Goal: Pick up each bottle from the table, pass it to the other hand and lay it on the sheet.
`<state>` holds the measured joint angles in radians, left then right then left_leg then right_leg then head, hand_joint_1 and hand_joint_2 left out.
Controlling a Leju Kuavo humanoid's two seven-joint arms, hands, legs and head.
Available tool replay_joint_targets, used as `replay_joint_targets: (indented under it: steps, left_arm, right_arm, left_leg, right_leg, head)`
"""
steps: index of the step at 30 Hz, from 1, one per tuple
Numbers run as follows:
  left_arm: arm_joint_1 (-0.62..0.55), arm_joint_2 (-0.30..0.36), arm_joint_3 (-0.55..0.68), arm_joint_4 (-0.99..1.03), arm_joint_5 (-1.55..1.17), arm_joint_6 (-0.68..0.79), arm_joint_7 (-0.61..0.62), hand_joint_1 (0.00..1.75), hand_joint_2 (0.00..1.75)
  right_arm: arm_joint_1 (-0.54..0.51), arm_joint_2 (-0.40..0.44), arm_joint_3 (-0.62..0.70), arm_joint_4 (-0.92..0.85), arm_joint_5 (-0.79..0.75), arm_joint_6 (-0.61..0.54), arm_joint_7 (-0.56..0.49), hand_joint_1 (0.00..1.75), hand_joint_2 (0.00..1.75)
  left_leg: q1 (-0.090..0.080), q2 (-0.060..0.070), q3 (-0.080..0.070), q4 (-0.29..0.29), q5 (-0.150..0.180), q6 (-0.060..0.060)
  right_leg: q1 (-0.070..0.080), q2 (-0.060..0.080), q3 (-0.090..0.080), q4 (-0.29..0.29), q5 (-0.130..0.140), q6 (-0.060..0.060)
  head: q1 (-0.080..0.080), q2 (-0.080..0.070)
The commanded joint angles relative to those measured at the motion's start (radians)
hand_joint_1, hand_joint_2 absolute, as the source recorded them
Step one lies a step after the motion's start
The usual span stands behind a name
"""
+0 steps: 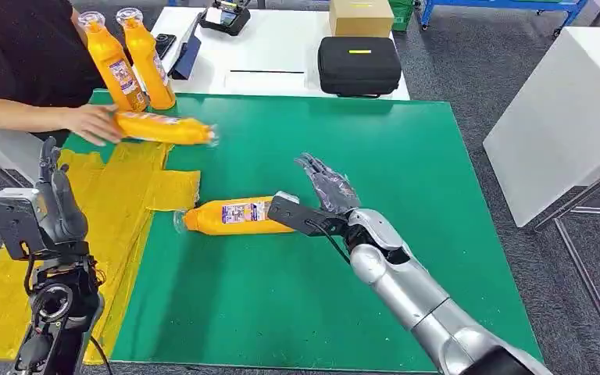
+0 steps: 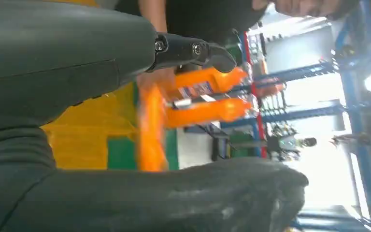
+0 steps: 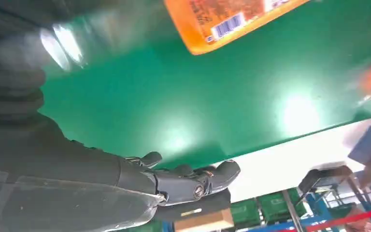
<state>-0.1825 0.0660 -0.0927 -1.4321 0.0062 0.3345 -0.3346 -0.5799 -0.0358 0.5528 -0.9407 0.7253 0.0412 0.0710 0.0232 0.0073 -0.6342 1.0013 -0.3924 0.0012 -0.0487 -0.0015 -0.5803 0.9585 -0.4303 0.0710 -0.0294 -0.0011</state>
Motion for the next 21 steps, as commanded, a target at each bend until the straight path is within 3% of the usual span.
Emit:
replay_joint_targets:
  steps: [1,11,21]
  left_arm:
    - [0.027,0.092,-0.144,-0.103,0.112,0.018,-0.049,0.0,0.0]
    - [0.099,0.115,-0.161,-0.152,0.173,0.043,-0.076,0.0,0.0]
    - [0.059,0.084,-0.209,-0.16,0.173,0.011,-0.07,0.0,0.0]
  right_arm:
    - [-0.189,0.124,0.093,0.311,0.073,0.028,0.011,0.0,1.75]
    - [-0.242,0.256,0.156,0.481,0.088,0.09,0.022,0.0,1.75]
    - [-0.294,0.3,0.153,0.579,0.084,0.113,0.057,0.0,1.75]
  left_leg:
    - [0.0,0.004,0.002,0.001,-0.001,0.0]
    - [0.0,0.004,0.003,0.0,-0.002,0.0]
    - [0.0,0.0,0.001,0.0,0.0,0.001]
  right_leg:
    - [0.001,0.004,0.0,0.001,0.0,-0.004]
    - [0.001,0.005,0.001,0.001,-0.001,-0.004]
    - [0.001,0.0,0.0,0.001,-0.001,-0.004]
  head:
    - [0.0,0.0]
    - [0.0,0.0]
    - [0.0,0.0]
